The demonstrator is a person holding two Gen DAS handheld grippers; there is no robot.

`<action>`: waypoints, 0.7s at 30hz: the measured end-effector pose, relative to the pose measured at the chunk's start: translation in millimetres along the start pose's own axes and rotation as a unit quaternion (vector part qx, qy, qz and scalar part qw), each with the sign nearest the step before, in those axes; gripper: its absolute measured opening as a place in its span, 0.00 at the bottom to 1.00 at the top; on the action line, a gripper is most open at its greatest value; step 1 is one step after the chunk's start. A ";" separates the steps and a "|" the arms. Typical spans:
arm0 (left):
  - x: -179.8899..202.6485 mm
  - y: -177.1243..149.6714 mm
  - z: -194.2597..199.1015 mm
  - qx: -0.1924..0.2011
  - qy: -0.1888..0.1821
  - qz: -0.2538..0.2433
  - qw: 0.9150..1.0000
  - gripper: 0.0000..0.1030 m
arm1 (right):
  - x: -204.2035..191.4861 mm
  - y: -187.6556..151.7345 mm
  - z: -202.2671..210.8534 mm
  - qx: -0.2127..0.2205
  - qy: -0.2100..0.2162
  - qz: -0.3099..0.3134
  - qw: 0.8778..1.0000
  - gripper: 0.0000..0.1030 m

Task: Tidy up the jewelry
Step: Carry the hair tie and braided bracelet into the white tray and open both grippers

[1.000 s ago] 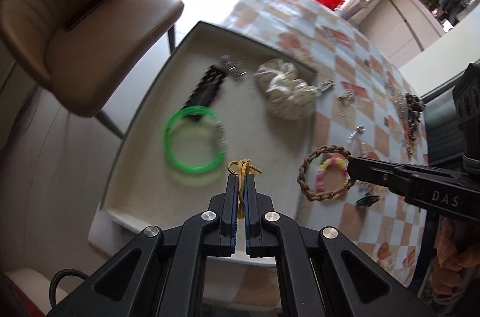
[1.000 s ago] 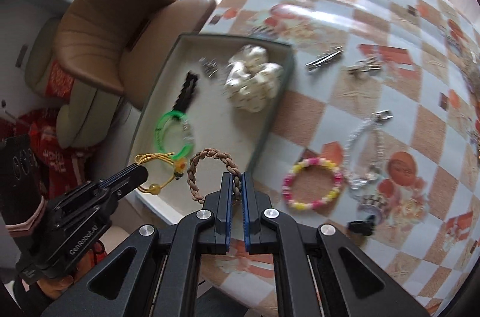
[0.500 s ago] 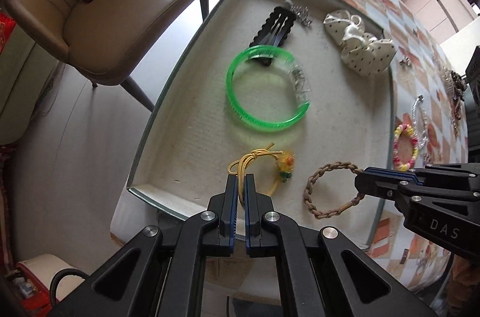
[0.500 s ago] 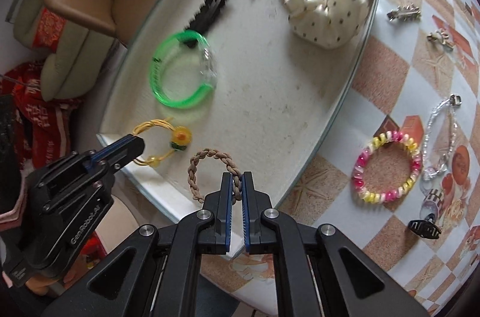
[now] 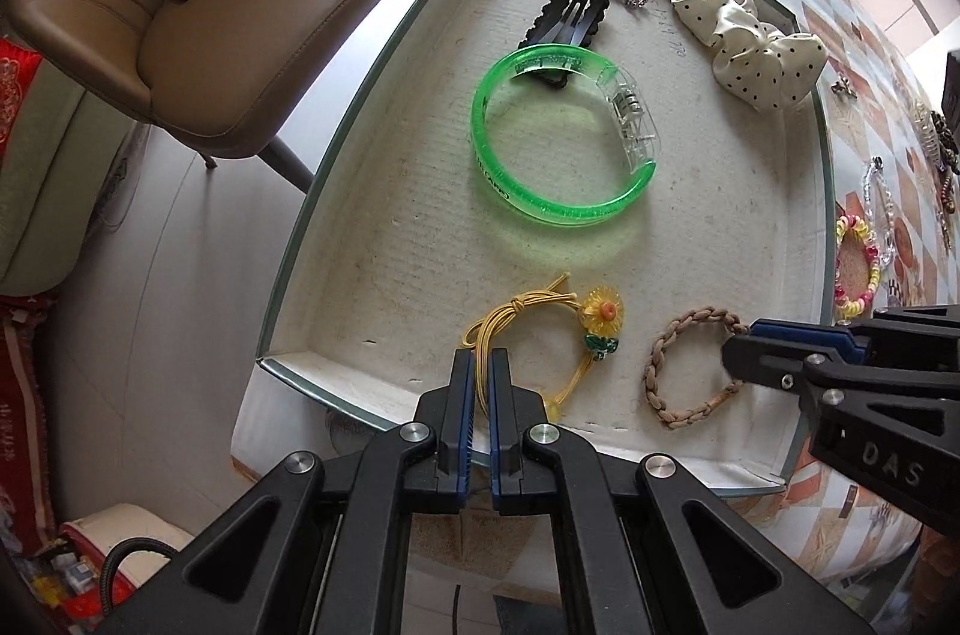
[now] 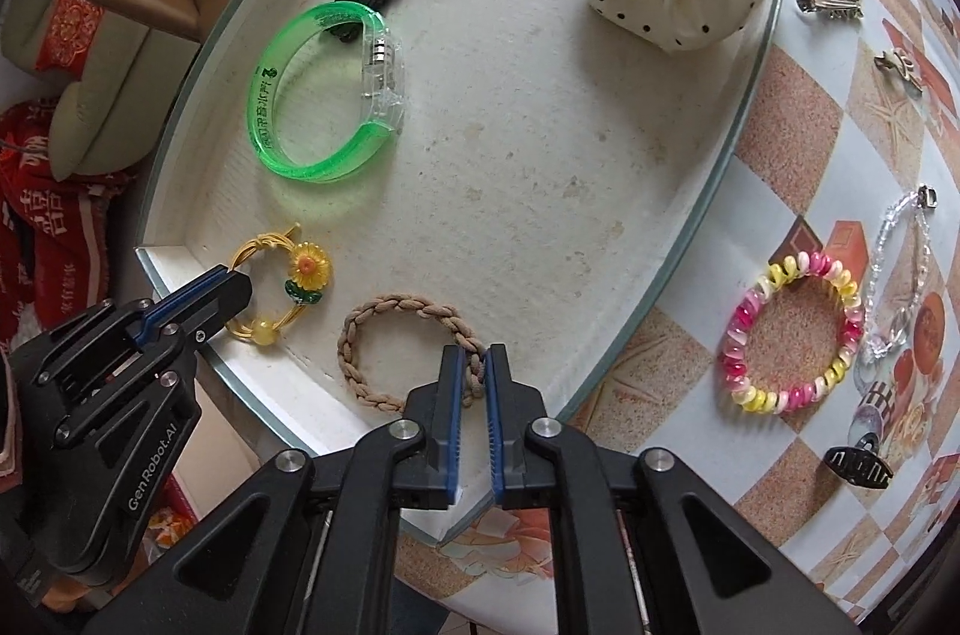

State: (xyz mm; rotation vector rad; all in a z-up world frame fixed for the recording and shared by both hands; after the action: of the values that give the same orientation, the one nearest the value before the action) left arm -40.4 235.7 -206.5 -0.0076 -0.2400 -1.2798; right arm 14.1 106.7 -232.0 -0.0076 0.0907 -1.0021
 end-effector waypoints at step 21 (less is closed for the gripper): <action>15.7 -3.0 26.7 -0.001 0.005 -0.013 1.000 0.06 | 54.9 -30.1 84.0 0.081 0.015 -0.093 0.992 0.51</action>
State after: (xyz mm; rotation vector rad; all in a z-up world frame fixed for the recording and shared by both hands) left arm -43.8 223.7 -178.0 0.0001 -0.2317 -1.3050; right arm 24.8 41.3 -150.8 0.1491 0.0361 -1.1941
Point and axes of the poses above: each gripper's, at about its wrist camera, not at the fingertips, and z roughly against the way its jaws point, x to its right, y to its top, the point moved 2 cm from there along -z, roughly the way its jaws point, and after that the axes turned 10 degrees about -y, right-handed, at the moved point
